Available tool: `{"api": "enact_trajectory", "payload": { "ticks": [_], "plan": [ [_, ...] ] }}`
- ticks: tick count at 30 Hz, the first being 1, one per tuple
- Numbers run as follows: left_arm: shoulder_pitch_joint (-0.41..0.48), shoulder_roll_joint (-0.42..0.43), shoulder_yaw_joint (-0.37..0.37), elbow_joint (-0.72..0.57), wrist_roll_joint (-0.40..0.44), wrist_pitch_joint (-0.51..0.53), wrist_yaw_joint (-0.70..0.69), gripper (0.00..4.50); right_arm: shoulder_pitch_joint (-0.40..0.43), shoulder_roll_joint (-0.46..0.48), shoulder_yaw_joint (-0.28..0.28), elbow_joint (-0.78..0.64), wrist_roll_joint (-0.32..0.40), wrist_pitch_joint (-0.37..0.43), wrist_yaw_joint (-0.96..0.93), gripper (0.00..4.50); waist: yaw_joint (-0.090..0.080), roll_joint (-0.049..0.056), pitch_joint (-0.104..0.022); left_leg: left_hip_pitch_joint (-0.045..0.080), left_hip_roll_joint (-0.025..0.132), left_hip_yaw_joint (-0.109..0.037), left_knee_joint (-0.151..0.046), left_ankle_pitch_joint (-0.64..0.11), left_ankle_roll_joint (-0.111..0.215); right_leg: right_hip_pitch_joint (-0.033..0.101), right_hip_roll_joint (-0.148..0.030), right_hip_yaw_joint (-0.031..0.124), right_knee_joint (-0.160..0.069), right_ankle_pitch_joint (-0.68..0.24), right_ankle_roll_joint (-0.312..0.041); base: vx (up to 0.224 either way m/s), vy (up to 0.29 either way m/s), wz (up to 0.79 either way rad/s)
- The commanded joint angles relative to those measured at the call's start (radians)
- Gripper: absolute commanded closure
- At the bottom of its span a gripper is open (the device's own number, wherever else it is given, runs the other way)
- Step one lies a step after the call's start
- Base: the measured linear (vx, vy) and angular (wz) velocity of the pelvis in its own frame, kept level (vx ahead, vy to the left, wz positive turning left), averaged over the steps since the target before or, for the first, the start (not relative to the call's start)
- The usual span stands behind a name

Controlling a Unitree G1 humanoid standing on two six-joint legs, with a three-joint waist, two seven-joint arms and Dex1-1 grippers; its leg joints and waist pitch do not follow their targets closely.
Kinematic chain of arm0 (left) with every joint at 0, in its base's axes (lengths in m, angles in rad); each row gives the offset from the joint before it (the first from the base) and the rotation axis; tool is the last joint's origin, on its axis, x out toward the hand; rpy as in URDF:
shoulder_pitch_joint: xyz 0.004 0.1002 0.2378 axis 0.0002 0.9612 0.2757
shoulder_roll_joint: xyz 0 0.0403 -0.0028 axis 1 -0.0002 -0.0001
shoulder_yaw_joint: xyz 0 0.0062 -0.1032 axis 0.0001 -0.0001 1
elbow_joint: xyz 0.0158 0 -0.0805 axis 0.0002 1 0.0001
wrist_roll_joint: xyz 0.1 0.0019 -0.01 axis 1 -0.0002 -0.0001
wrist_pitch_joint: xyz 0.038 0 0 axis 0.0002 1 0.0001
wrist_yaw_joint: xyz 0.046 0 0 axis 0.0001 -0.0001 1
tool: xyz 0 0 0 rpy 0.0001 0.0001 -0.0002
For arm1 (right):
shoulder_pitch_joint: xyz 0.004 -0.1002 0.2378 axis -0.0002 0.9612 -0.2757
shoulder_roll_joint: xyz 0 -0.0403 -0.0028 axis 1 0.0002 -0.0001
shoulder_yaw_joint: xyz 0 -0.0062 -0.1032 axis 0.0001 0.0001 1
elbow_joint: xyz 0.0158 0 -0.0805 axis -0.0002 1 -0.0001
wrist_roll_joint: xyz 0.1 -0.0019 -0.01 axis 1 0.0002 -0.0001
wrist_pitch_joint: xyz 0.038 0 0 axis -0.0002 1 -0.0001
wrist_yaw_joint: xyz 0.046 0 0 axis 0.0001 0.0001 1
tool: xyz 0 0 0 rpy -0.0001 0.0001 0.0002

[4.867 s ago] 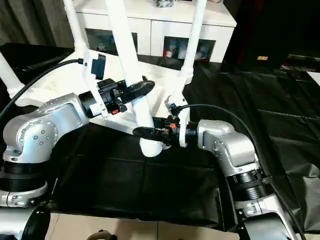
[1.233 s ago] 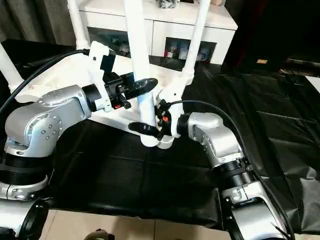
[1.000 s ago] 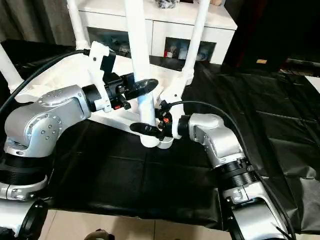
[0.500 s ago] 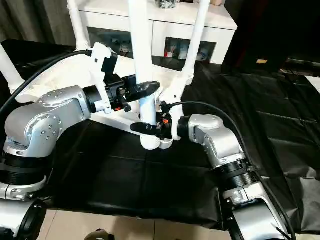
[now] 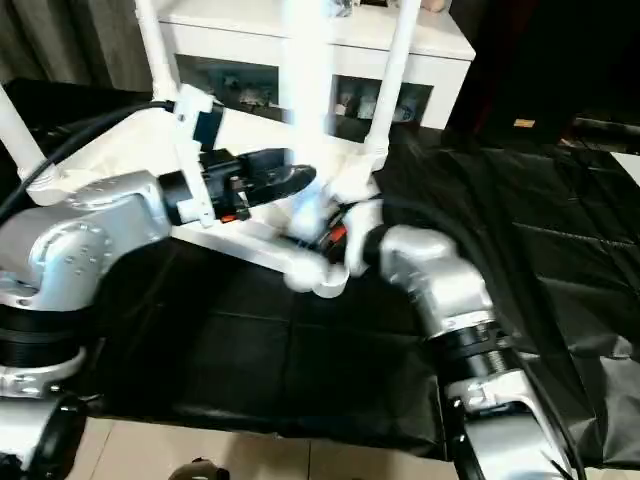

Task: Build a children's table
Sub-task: Pick table leg

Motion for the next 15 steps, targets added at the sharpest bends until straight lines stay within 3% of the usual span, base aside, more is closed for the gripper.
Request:
{"api": "enact_trajectory", "payload": {
  "ticks": [1, 2, 3, 4, 5, 6, 7, 8, 9, 10, 11, 12, 13, 14, 15],
  "plan": [
    [0.009, 0.025, -0.013, 0.027, 0.035, -0.057, -0.029, 1.2, -0.012, -0.002, -0.063, 0.021, 0.004, -0.02, -0.065, 2.64, -0.005, 0.021, -0.076, 0.03, 0.024, -0.012, -0.074, -0.172, -0.059, 0.044, -0.045, 0.031, -0.064, -0.057, -0.219, 0.0, 0.0, 0.0],
    [0.019, 0.045, -0.027, 0.045, 0.057, -0.097, -0.063, 1.1, -0.006, -0.007, -0.073, 0.023, 0.002, -0.028, -0.08, 2.64, -0.006, 0.028, -0.076, 0.03, 0.023, -0.013, -0.073, -0.178, -0.061, 0.045, -0.045, 0.031, -0.061, -0.056, -0.218, 0.0, 0.0, 0.0],
    [0.022, 0.05, -0.032, 0.054, 0.068, -0.116, -0.071, 1.1, -0.005, -0.008, -0.075, 0.023, 0.0, -0.031, -0.085, 2.64, -0.006, 0.028, -0.076, 0.03, 0.023, -0.013, -0.073, -0.178, -0.061, 0.045, -0.045, 0.031, -0.061, -0.056, -0.218, 0.0, 0.0, 0.0],
    [0.04, 0.091, -0.081, 0.127, 0.158, -0.256, -0.118, 1.05, 0.006, -0.017, -0.09, 0.023, -0.011, -0.048, -0.114, 2.64, -0.007, 0.022, -0.075, 0.028, 0.021, -0.014, -0.075, -0.18, -0.051, 0.046, -0.045, 0.031, -0.072, -0.082, -0.197, 0.0, 0.0, 0.0],
    [0.046, 0.117, -0.123, 0.165, 0.215, -0.325, -0.136, 1.03, 0.012, -0.022, -0.096, 0.02, -0.012, -0.049, -0.12, 2.64, -0.013, 0.033, -0.076, 0.03, 0.02, -0.014, -0.075, -0.197, -0.055, 0.045, -0.042, 0.032, -0.074, -0.092, -0.177, 0.0, 0.0, 0.0],
    [0.051, 0.174, -0.234, 0.262, 0.347, -0.478, -0.17, 1.03, 0.028, -0.035, -0.11, 0.01, -0.019, -0.054, -0.134, 2.64, -0.015, 0.043, -0.078, 0.029, 0.021, -0.016, -0.073, -0.193, -0.062, 0.047, -0.043, 0.033, -0.065, -0.076, -0.176, 0.0, 0.0, 0.0],
    [0.051, 0.176, -0.24, 0.269, 0.353, -0.486, -0.173, 1.03, 0.029, -0.036, -0.111, 0.008, -0.019, -0.053, -0.135, 2.64, -0.012, 0.037, -0.077, 0.03, 0.02, -0.018, -0.075, -0.191, -0.052, 0.046, -0.042, 0.031, -0.077, -0.086, -0.164, 0.0, 0.0, 0.0],
    [0.034, 0.184, -0.319, 0.383, 0.42, -0.599, -0.238, 1.03, 0.063, -0.055, -0.124, -0.027, -0.017, -0.037, -0.133, 2.64, -0.015, 0.055, -0.079, 0.034, 0.02, -0.018, -0.074, -0.198, -0.057, 0.044, -0.042, 0.033, -0.072, -0.085, -0.151, 0.0, 0.0, 0.0],
    [0.034, 0.184, -0.319, 0.383, 0.42, -0.599, -0.238, 1.03, 0.063, -0.055, -0.124, -0.027, -0.017, -0.037, -0.133, 2.64, -0.016, 0.05, -0.079, 0.035, 0.02, -0.015, -0.075, -0.202, -0.059, 0.043, -0.042, 0.033, -0.074, -0.079, -0.155, 0.0, 0.0, 0.0],
    [0.019, 0.178, -0.346, 0.44, 0.438, -0.644, -0.275, 1.03, 0.085, -0.065, -0.13, -0.058, -0.015, -0.021, -0.131, 2.64, -0.016, 0.06, -0.083, 0.035, 0.02, -0.016, -0.073, -0.183, -0.064, 0.046, -0.041, 0.032, -0.07, -0.028, -0.175, 0.0, 0.0, 0.0],
    [-0.002, 0.168, -0.368, 0.505, 0.454, -0.693, -0.312, 1.03, 0.113, -0.076, -0.134, -0.1, -0.007, 0.0, -0.128, 2.64, -0.018, 0.066, -0.086, 0.027, 0.018, -0.019, -0.071, -0.159, -0.062, 0.054, -0.042, 0.032, -0.059, 0.027, -0.203, 0.0, 0.0, 0.0],
    [-0.008, 0.165, -0.373, 0.523, 0.458, -0.706, -0.322, 1.03, 0.122, -0.079, -0.135, -0.113, -0.005, 0.006, -0.127, 2.64, -0.017, 0.063, -0.085, 0.028, 0.018, -0.015, -0.07, -0.158, -0.056, 0.053, -0.041, 0.031, -0.061, 0.041, -0.209, 0.0, 0.0, 0.0],
    [-0.046, 0.141, -0.38, 0.613, 0.466, -0.748, -0.352, 1.03, 0.167, -0.094, -0.135, -0.185, 0.007, 0.04, -0.117, 2.64, -0.021, 0.077, -0.084, 0.03, 0.017, -0.014, -0.069, -0.167, -0.051, 0.051, -0.039, 0.031, -0.065, 0.058, -0.219, 0.0, 0.0, 0.0],
    [-0.068, 0.131, -0.389, 0.664, 0.478, -0.775, -0.38, 1.03, 0.195, -0.104, -0.131, -0.231, 0.02, 0.061, -0.106, 2.64, -0.019, 0.072, -0.085, 0.03, 0.017, -0.015, -0.067, -0.172, -0.047, 0.055, -0.04, 0.031, -0.062, 0.064, -0.227, 0.0, 0.0, 0.0],
    [-0.084, 0.124, -0.394, 0.7, 0.486, -0.795, -0.401, 1.03, 0.215, -0.112, -0.127, -0.263, 0.03, 0.076, -0.099, 2.64, -0.022, 0.08, -0.083, 0.028, 0.015, -0.014, -0.068, -0.189, -0.037, 0.058, -0.041, 0.031, -0.068, 0.052, -0.234, 0.0, 0.0, 0.0]
  ]
}}
